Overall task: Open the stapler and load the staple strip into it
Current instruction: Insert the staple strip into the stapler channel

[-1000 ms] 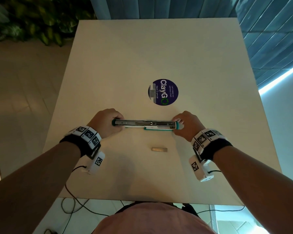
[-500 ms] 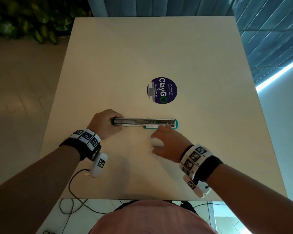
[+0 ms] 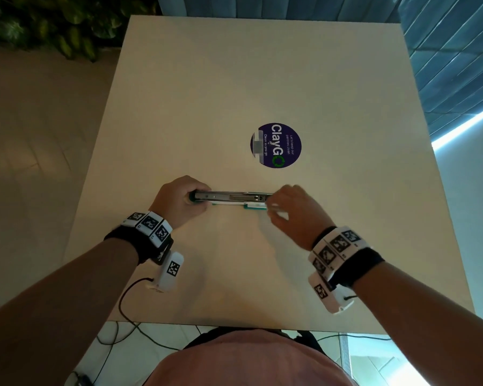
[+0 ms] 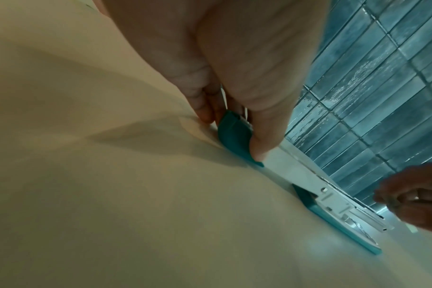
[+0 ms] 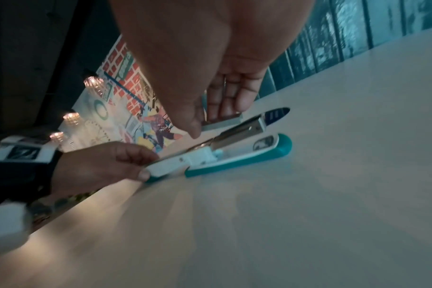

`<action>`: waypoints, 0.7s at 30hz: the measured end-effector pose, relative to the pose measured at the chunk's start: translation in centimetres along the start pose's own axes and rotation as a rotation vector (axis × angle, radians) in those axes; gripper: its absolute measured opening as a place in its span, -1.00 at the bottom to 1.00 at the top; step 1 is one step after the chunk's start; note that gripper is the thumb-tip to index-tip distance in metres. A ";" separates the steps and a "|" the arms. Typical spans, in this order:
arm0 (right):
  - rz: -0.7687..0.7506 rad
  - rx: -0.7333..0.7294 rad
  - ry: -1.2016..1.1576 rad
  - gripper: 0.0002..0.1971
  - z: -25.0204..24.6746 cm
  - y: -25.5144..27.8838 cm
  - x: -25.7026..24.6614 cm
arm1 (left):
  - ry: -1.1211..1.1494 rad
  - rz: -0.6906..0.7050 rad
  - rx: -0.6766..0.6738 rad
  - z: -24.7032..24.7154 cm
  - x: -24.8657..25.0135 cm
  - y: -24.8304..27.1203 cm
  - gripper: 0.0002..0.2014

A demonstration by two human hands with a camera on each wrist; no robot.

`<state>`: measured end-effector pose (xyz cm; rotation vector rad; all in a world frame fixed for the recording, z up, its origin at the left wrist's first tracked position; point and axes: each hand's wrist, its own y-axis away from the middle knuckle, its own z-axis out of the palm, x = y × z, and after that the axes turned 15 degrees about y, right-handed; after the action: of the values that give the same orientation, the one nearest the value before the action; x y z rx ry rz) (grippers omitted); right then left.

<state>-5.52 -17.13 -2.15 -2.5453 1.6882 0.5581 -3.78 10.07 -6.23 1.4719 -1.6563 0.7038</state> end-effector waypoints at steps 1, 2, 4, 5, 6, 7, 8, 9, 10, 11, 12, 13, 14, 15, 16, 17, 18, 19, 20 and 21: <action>0.012 0.024 0.024 -0.87 -0.6 -0.5 0.3 | -0.002 0.006 0.003 0.0 -0.1 0.0 -0.74; 0.021 0.030 0.050 -0.86 -1.0 -1.1 0.6 | -0.003 0.010 0.004 0.0 -0.2 0.0 -0.74; 0.043 -0.001 0.094 -0.84 -1.5 -1.9 0.9 | -0.013 0.014 0.000 0.1 -0.4 0.0 -0.74; 0.049 -0.021 0.107 -0.82 -1.6 -2.2 1.0 | -0.018 0.016 -0.003 0.1 -0.5 0.0 -0.74; 0.047 -0.042 0.115 -0.81 -1.5 -2.4 1.0 | -0.019 0.015 -0.005 0.1 -0.5 0.0 -0.74; 0.044 -0.069 0.118 -0.79 -1.4 -2.6 1.0 | -0.015 0.011 -0.004 0.1 -0.5 0.0 -0.73; 0.041 -0.091 0.120 -0.77 -1.3 -2.6 0.9 | -0.009 0.005 -0.003 0.1 -0.4 0.0 -0.73; 0.042 -0.109 0.119 -0.76 -1.2 -2.7 0.9 | -0.005 0.001 -0.004 0.0 -0.4 0.0 -0.73; 0.042 -0.117 0.115 -0.76 -1.2 -2.7 0.8 | -0.002 0.001 -0.006 0.0 -0.4 0.0 -0.73; 0.038 -0.119 0.114 -0.76 -1.2 -2.8 0.8 | 0.001 0.002 -0.009 0.0 -0.4 0.0 -0.73; 0.032 -0.120 0.117 -0.76 -1.2 -2.8 0.8 | 0.004 0.003 -0.011 0.0 -0.4 0.0 -0.72; 0.022 -0.124 0.126 -0.75 -1.3 -2.9 0.7 | 0.006 0.004 -0.013 0.0 -0.4 -0.1 -0.72; 0.010 -0.133 0.140 -0.74 -1.3 -2.9 0.7 | 0.008 0.004 -0.015 0.0 -0.5 -0.1 -0.72; 0.000 -0.146 0.153 -0.73 -1.4 -3.0 0.6 | 0.007 0.004 -0.017 0.0 -0.5 -0.1 -0.72; -0.006 -0.157 0.161 -0.73 -1.4 -3.1 0.6 | 0.006 0.007 -0.020 0.0 -0.5 -0.1 -0.73; -0.008 -0.165 0.165 -0.72 -1.4 -3.1 0.6 | 0.003 0.011 -0.022 0.0 -0.4 -0.1 -0.73; -0.009 -0.170 0.168 -0.72 -1.4 -3.2 0.5 | 0.001 0.015 -0.024 0.0 -0.4 -0.1 -0.73; -0.009 -0.174 0.173 -0.72 -1.4 -3.2 0.5 | 0.001 0.017 -0.024 0.0 -0.3 -0.1 -0.74; -0.010 -0.181 0.176 -0.72 -1.4 -3.2 0.5 | 0.003 0.019 -0.024 0.0 -0.3 -0.1 -0.74; -0.009 -0.186 0.177 -0.72 -1.5 -3.2 0.4 | 0.005 0.021 -0.026 -0.1 -0.3 -0.1 -0.74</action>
<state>-2.05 -16.52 -1.43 -2.8080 1.7535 0.5268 -3.68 10.27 -6.44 1.4352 -1.6733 0.6943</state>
